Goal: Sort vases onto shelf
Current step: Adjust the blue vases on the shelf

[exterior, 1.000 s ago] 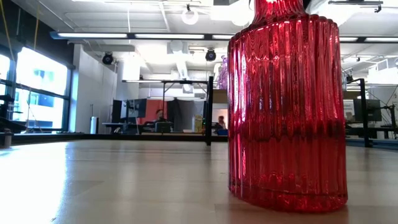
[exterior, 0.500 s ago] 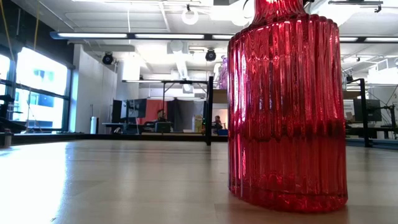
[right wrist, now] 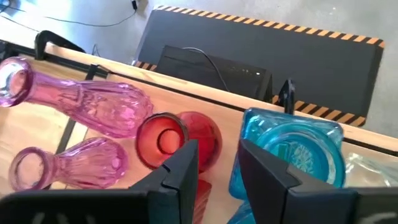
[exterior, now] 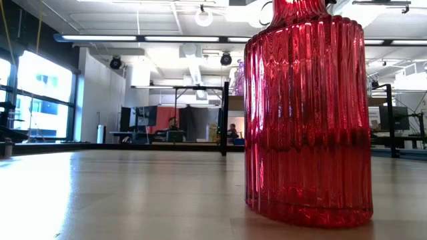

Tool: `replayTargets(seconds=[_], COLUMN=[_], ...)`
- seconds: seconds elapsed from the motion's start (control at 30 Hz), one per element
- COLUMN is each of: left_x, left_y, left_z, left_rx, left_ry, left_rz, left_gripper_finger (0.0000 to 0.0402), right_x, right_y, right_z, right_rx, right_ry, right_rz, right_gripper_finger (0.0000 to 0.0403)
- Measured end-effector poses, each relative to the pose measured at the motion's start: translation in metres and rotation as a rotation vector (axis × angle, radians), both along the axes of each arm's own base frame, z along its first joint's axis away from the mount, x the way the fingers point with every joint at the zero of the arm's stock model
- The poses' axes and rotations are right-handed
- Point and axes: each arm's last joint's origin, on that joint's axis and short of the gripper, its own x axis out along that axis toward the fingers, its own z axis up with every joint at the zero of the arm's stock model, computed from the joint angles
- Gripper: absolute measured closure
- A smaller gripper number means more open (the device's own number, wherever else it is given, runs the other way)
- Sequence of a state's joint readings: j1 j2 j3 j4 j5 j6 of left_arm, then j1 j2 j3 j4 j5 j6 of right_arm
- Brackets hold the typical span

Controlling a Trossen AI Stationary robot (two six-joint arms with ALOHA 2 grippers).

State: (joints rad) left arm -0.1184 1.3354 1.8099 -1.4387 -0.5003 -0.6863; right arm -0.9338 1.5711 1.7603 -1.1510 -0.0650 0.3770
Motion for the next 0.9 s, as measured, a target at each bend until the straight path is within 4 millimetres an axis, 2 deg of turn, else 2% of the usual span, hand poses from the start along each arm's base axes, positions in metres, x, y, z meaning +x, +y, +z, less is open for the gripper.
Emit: replayTargets(seconds=[0.9], left_x=[0.0000], left_y=[0.0001], left_z=[0.0000], left_rx=[0.000], left_ry=[0.000], left_rz=[0.000], left_gripper_finger=[0.0190], right_x=[-0.0028], right_y=[-0.0007], right_z=[0.0039], right_rx=[-0.028], right_ry=[-0.015], right_rz=[-0.008], right_gripper_finger=[0.0291])
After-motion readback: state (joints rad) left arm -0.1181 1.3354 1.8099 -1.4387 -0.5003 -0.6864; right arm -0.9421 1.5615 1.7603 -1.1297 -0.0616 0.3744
